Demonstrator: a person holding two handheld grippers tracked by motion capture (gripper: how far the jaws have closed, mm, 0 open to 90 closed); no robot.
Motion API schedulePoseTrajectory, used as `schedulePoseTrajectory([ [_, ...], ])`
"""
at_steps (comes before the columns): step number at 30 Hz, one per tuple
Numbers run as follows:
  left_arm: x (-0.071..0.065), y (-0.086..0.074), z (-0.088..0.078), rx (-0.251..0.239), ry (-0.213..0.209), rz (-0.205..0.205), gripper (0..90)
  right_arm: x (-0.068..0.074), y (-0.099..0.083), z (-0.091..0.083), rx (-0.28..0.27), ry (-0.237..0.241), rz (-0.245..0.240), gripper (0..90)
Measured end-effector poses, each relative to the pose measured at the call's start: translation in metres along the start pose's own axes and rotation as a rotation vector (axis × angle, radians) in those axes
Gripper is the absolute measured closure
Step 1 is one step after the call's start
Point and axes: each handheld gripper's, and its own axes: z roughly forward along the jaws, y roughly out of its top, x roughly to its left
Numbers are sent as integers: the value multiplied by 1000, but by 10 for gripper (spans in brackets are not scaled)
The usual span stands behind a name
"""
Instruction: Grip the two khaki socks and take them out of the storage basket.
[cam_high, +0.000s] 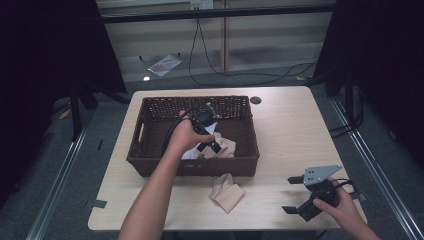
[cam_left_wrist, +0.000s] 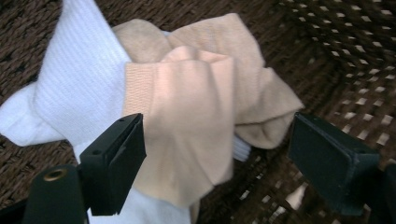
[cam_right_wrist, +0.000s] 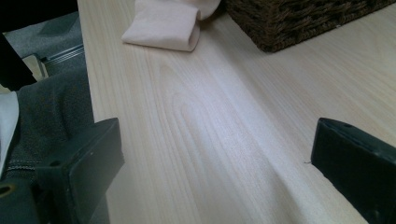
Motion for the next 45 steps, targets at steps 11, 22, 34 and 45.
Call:
schedulePoseTrajectory([
  [11,6,2,19,-7,28,4,290,0,0,0,-3,0,0,22],
  [22,10,0,34,5,28,-8,396,0,0,0,-4,0,0,22],
  [34,10,-2,28,73,31,-47,820,0,0,-1,-6,-1,-1,22],
  [45,8,-6,-10,22,-26,-92,823,0,0,-1,-6,-3,1,22],
])
